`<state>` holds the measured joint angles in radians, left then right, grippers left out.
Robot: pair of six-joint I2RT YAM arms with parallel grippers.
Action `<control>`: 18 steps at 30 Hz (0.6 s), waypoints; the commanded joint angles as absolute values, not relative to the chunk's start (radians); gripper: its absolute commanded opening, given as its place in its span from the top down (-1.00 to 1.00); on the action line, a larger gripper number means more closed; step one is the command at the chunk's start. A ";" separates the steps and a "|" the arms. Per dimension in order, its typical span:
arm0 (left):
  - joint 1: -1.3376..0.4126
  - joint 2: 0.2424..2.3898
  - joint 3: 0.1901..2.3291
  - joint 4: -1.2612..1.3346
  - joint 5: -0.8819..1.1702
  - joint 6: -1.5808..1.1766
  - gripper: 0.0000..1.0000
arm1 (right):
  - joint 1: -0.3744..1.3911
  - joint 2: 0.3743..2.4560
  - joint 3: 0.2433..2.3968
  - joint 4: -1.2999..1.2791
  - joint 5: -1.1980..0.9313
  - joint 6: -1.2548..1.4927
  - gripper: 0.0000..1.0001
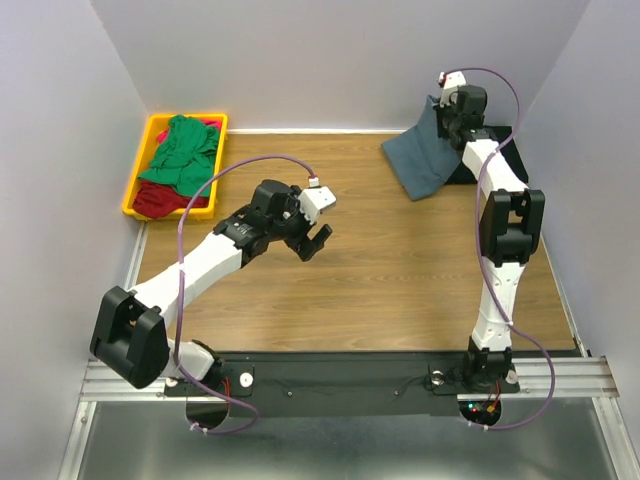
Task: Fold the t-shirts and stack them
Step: Neatly place the folded tshirt to the corner
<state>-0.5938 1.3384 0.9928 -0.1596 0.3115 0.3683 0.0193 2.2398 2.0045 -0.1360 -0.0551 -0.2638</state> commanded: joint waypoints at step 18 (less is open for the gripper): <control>-0.591 1.367 1.026 -0.120 0.324 0.359 -0.97 | 0.005 2.212 2.207 -0.156 -0.006 -0.325 0.99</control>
